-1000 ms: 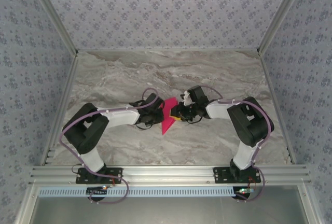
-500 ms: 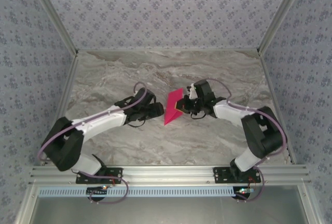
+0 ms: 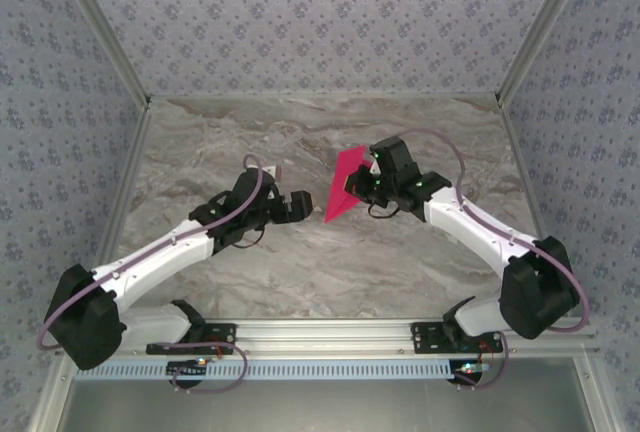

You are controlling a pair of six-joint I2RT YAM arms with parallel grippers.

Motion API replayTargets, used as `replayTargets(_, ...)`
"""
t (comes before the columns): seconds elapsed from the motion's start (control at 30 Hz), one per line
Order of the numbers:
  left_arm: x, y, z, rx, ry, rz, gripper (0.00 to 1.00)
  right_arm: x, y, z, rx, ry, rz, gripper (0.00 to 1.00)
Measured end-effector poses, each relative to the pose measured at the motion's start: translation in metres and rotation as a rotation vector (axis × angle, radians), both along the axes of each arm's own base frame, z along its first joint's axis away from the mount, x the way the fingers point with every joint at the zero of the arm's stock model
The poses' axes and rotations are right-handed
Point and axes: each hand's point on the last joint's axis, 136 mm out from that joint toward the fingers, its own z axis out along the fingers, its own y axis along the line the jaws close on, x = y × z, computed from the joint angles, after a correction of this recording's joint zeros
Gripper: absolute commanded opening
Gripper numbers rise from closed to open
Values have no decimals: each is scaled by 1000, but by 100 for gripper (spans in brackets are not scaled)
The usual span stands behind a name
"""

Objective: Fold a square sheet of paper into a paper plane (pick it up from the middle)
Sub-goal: Place the paper at the center of the table, then fourth fold the wing at the center of the table.

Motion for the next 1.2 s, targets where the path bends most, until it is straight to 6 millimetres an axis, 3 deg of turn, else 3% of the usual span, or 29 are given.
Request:
replayTargets(0.13,-10,-11,-17,18,-40,-84,99,-6,-9,-43,-19,135,-86,0)
replayTargets(0.27,-25,-38,-40,73,-90,-218,92,-17,-22,-91,-59,285,-156,0)
replayTargets(0.33,-30,-51,-50,107,-112,-273,88,-20,-26,-103,-65,329,-178,0)
replayTargets(0.6,-35,-87,-76,213,-252,-423,84,-25,-30,-108,-44,402,-227,0)
replayTargets(1.07,-35,-121,-95,264,-419,-588,74,-23,-34,-110,-28,517,-273,2)
replayTargets(1.2,-34,-124,-106,291,-427,-618,60,-23,-31,-110,-26,537,-267,4)
